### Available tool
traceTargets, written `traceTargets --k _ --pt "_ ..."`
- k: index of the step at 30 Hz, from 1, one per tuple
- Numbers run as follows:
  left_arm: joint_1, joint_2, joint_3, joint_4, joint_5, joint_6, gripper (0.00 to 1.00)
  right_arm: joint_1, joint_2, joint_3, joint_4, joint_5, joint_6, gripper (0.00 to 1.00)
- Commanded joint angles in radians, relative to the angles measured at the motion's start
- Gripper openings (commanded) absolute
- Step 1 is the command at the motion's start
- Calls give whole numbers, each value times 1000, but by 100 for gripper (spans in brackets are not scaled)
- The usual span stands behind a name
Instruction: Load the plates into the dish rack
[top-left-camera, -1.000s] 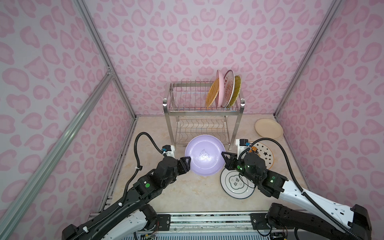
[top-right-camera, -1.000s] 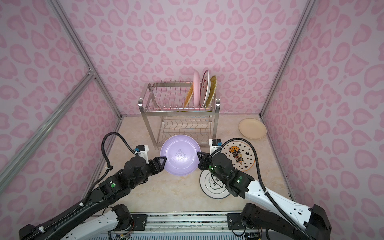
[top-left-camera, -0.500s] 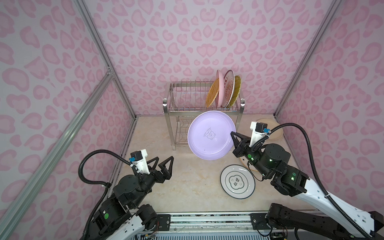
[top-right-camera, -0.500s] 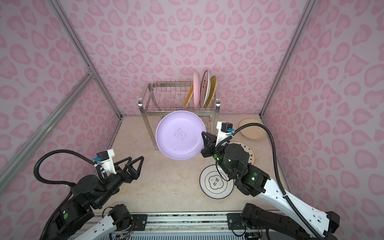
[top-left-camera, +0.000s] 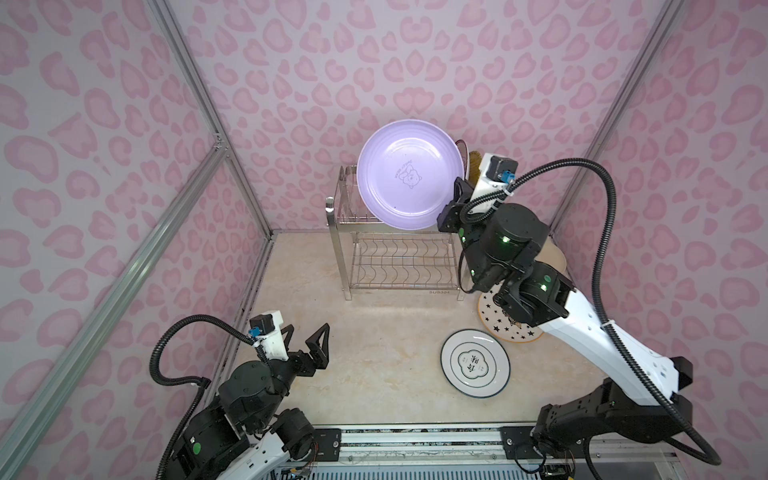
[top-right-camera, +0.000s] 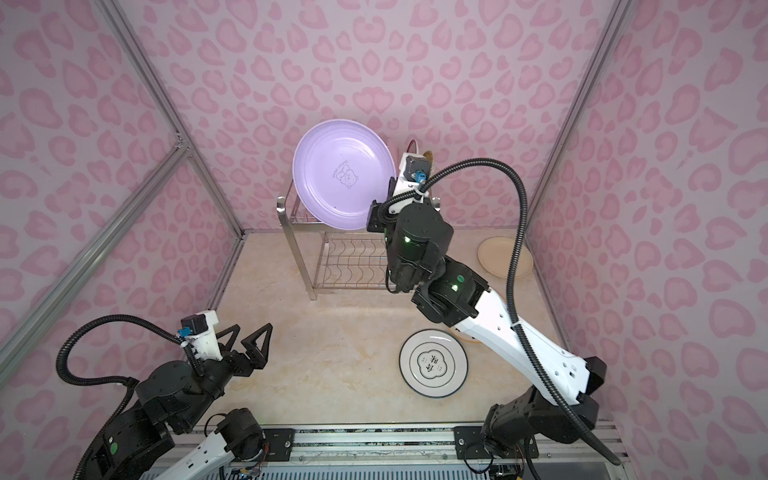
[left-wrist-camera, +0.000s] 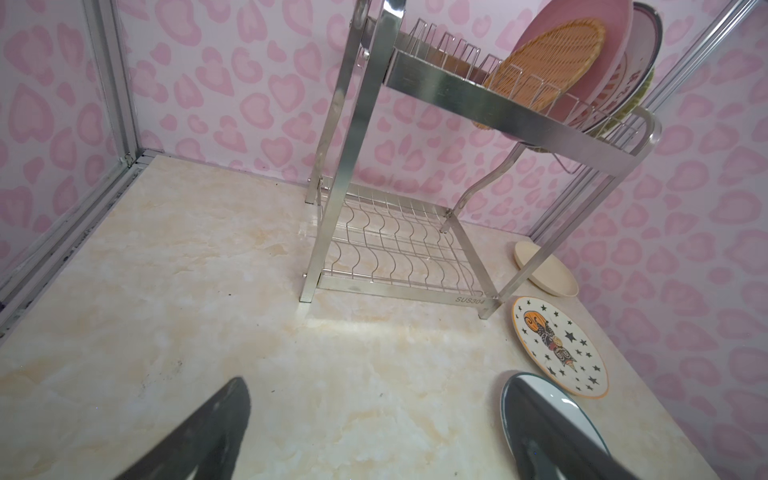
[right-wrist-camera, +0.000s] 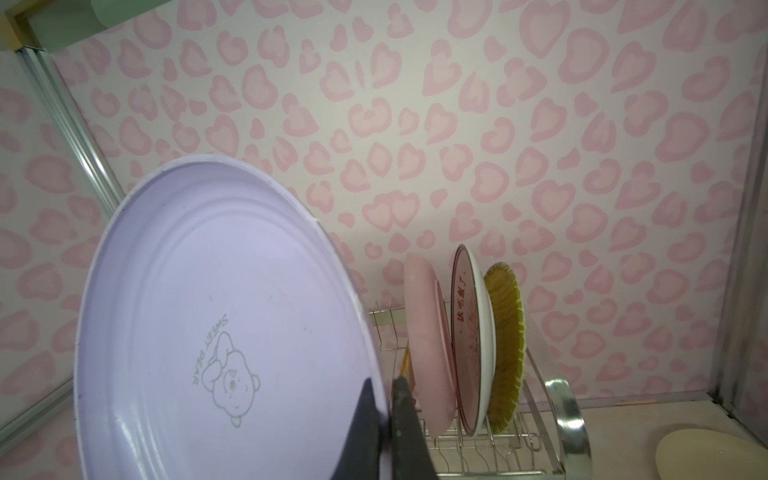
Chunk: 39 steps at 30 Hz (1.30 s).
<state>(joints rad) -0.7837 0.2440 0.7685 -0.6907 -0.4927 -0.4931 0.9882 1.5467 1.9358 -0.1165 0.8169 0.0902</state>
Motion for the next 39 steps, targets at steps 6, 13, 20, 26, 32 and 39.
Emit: traceTargets --k 6,13,20,26,32,39 --pt "2 37 -1 -12 13 33 97 -7 389 513 -2 358 -321 0" --pt "3 32 -3 -21 18 33 97 -8 590 657 462 490 -811 0" --pt "1 34 -5 -23 25 34 97 -37 739 791 663 531 -1078 0" --pt "5 52 -5 -27 31 36 97 -68 775 783 700 524 -1074 0" --pt "19 57 -6 -25 44 39 97 -101 804 780 699 526 -1065 0" --pt "60 67 -11 -12 92 48 97 -117 844 780 763 535 -1101 0"
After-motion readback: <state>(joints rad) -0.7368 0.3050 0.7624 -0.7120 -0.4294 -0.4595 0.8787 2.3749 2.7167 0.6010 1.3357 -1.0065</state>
